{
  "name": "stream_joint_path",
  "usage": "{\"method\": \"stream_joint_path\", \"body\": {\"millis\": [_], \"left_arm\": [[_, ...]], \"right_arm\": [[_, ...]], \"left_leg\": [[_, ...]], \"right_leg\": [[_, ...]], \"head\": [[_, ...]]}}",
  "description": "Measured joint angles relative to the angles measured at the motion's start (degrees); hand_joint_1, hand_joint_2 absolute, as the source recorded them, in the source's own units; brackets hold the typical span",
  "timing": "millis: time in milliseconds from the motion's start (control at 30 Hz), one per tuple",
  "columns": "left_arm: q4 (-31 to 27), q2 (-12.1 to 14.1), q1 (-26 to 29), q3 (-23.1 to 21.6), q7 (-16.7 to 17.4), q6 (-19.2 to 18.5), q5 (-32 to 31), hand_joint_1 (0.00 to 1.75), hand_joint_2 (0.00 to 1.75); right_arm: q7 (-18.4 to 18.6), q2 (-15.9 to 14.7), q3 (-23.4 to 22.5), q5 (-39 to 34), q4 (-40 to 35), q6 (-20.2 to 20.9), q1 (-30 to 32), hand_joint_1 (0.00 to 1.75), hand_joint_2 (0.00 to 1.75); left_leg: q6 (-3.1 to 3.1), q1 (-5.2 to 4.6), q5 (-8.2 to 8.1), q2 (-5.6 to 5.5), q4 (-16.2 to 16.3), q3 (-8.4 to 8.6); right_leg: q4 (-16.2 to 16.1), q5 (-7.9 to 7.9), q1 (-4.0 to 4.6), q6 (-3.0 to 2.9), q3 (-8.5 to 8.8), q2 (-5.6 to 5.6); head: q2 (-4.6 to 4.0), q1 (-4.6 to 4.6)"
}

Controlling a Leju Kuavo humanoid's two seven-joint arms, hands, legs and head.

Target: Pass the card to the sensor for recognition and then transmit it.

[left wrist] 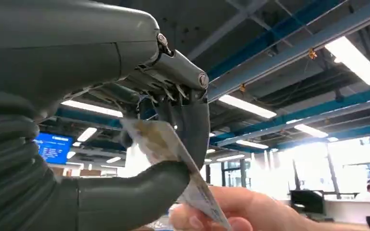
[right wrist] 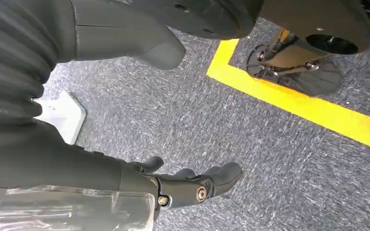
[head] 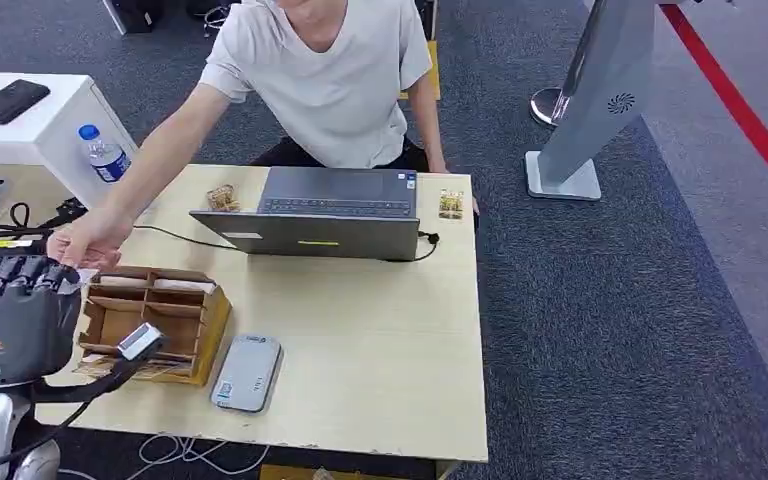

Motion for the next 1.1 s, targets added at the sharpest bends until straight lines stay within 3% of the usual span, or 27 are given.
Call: {"method": "stream_joint_path", "body": {"millis": [700,900,1100], "left_arm": [[-1.1,-0.6,0.0,-1.0,-0.2,0.2,0.0,1.75,1.75],[-1.1,-1.3,0.0,-1.0,-1.9,0.2,0.0,1.75,1.75],[-1.1,-1.2,0.3,-1.1,0.6,0.0,0.0,1.75,1.75]], "right_arm": [[-0.2,0.0,0.0,0.1,-0.1,0.0,0.0,0.00,1.75],[-0.3,0.0,0.0,-0.1,-0.1,-0.2,0.0,0.00,1.75],[-0.3,0.0,0.0,0.0,-0.1,-0.2,0.0,0.00,1.75]], "left_leg": [[0.00,0.01,0.00,0.01,0.0,0.01],[0.00,0.02,0.00,0.01,0.0,0.01],[0.00,0.02,0.00,0.01,0.0,0.01]], "right_leg": [[0.0,0.00,0.00,-0.01,0.00,0.01],[0.0,0.00,0.01,-0.01,0.00,0.01],[0.0,-0.01,0.01,-0.01,0.00,0.01]], "head": [[0.00,0.00],[0.00,0.00],[0.00,0.00]]}}
